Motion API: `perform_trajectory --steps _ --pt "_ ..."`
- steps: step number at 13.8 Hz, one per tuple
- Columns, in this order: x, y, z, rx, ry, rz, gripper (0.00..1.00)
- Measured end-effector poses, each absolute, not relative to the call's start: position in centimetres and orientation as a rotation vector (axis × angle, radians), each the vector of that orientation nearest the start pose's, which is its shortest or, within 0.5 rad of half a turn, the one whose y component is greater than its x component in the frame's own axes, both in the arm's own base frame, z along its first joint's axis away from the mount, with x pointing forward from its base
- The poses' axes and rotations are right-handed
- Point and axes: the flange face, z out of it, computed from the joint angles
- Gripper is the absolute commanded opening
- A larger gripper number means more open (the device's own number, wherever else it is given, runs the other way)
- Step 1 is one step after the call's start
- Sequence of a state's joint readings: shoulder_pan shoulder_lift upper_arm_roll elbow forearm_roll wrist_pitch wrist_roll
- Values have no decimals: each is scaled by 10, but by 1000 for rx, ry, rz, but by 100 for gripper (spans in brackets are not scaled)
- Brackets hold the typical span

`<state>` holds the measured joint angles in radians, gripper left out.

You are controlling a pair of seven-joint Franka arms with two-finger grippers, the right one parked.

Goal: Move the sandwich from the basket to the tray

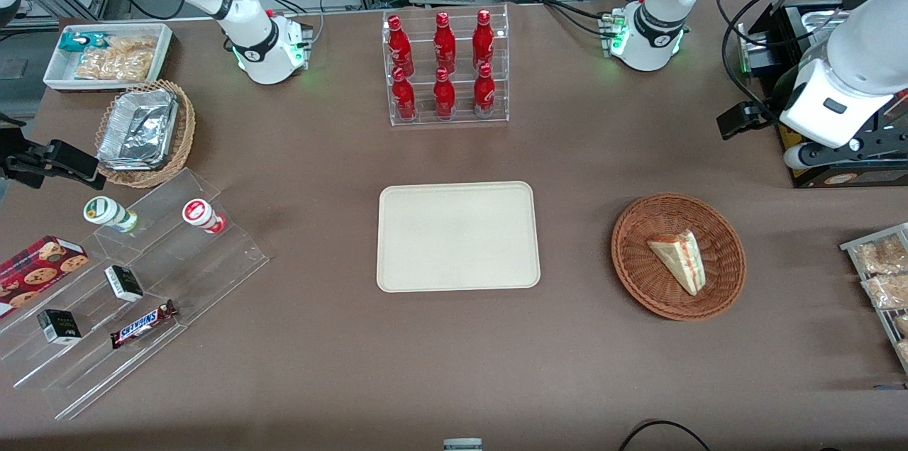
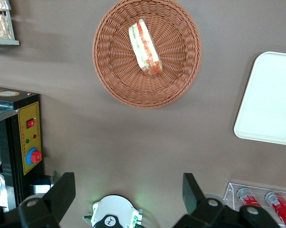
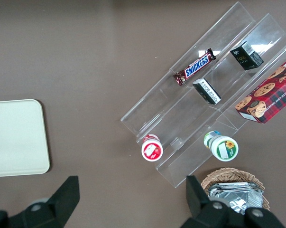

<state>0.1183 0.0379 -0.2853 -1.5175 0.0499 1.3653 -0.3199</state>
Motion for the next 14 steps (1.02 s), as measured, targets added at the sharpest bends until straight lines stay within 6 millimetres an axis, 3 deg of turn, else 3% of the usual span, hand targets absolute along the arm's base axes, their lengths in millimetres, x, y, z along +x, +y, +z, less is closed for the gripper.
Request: perform_trajectory --steps 6,8,10,14 --pt "536 -79 613 -3035 -246 277 100" --pt "536 -74 605 -3022 -257 335 100" --pt "546 -64 575 -3003 -282 436 100" --pt "594 -27 465 -2986 -387 576 100"
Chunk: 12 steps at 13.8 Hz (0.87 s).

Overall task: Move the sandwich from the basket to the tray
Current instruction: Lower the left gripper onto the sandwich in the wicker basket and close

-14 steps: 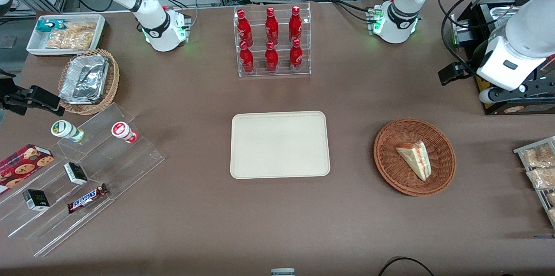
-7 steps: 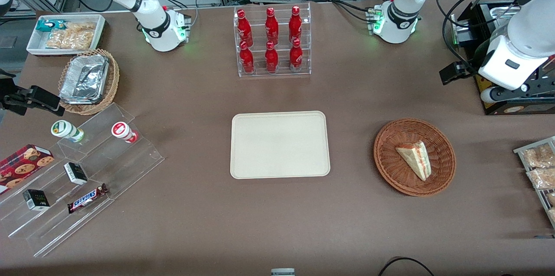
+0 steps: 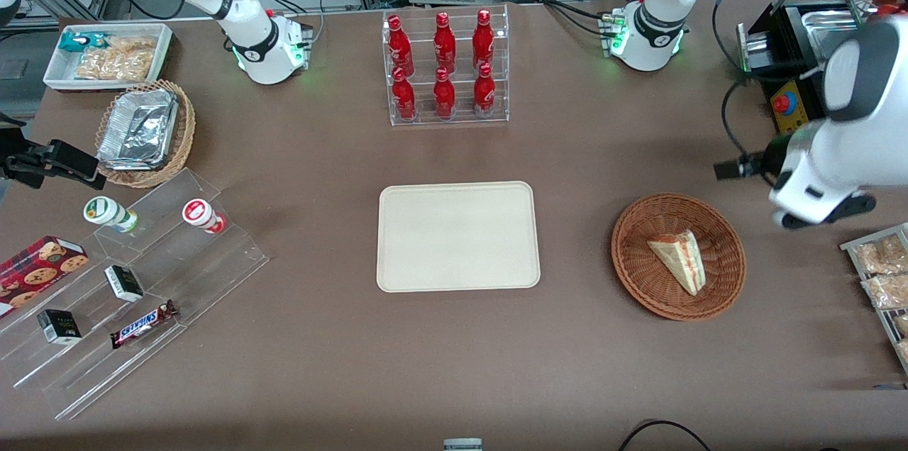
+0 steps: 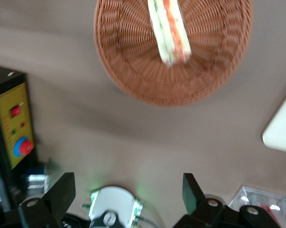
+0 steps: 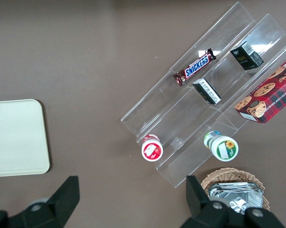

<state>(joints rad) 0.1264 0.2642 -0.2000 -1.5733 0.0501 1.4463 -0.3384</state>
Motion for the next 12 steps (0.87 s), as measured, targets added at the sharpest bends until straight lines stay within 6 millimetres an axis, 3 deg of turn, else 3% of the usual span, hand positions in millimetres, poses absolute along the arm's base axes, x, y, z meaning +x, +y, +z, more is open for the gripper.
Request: perform_trajectory --steps 2,6,8,12 --pt "616 -16 411 -2970 -552 538 100" --pt "646 -24 328 -2896 -927 440 100" --pt "651 -29 301 -2887 -964 444 100" --pt "651 -31 270 -2882 -981 465 100"
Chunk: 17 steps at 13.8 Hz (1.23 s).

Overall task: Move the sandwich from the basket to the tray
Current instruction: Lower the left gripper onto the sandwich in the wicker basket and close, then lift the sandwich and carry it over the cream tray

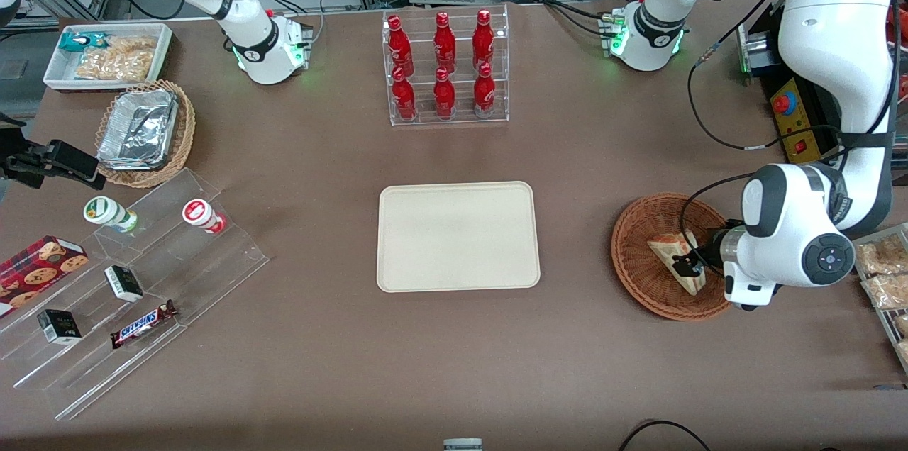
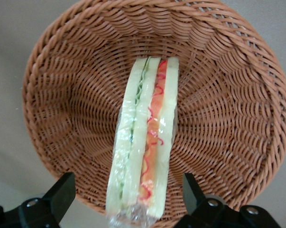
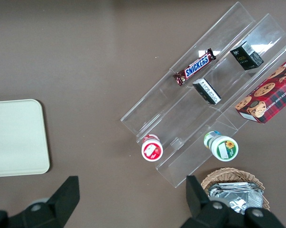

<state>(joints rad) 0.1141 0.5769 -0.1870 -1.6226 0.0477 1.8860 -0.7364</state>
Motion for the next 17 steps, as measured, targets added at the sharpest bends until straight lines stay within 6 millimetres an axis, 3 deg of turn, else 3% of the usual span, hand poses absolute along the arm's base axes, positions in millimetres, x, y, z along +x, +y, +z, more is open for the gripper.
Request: perform_trajectory --steps 4,5,6,7,8,11,13,17 --pt "644 -34 241 -2893 -987 457 99" --pt "641 -34 236 -2890 -987 466 83" --pt "638 -34 232 -2883 -994 476 46" --pt "637 -35 229 -2869 -1025 476 24" --pt "638 -36 228 -2858 -1059 464 16" --pt "640 -42 231 -2863 -1074 440 14" --pt "648 -51 243 -2898 -1047 399 13" --pt "669 -106 287 -2993 -923 274 12"
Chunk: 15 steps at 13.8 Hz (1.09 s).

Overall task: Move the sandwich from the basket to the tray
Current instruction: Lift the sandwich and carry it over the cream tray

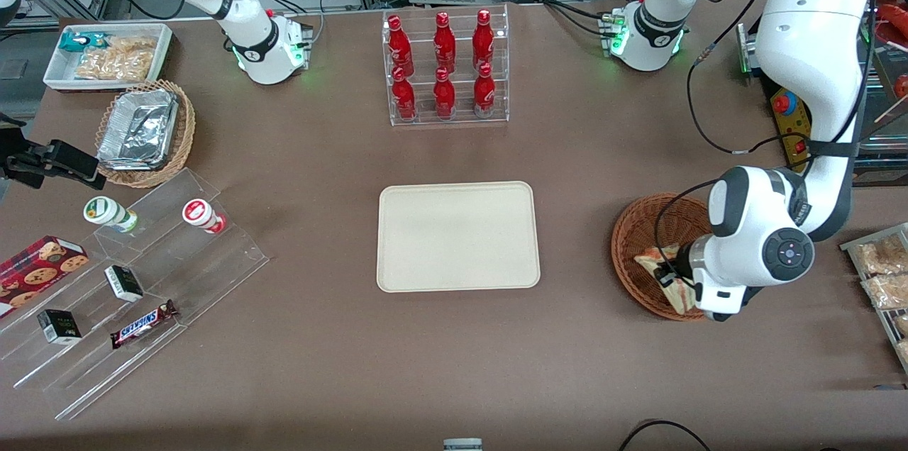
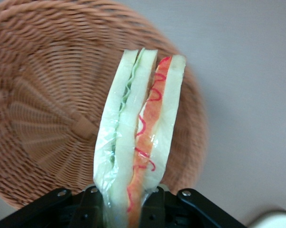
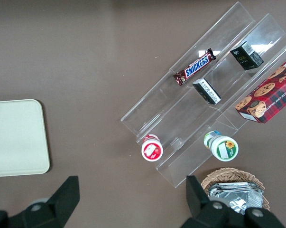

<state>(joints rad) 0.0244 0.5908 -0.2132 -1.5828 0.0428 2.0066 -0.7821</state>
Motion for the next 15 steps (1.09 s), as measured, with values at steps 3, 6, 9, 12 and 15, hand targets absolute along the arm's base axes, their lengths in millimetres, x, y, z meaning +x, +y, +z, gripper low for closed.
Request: perform_trajectory --steps 3,6,9,12,15 --pt "659 -183 298 -3055 -742 247 13" --pt "626 -292 302 -3105 -504 231 15" --pt "583 -375 287 -3111 -320 255 18" --pt "560 -416 254 -3099 -242 294 18" --pt "560 -423 229 -3104 -238 306 18"
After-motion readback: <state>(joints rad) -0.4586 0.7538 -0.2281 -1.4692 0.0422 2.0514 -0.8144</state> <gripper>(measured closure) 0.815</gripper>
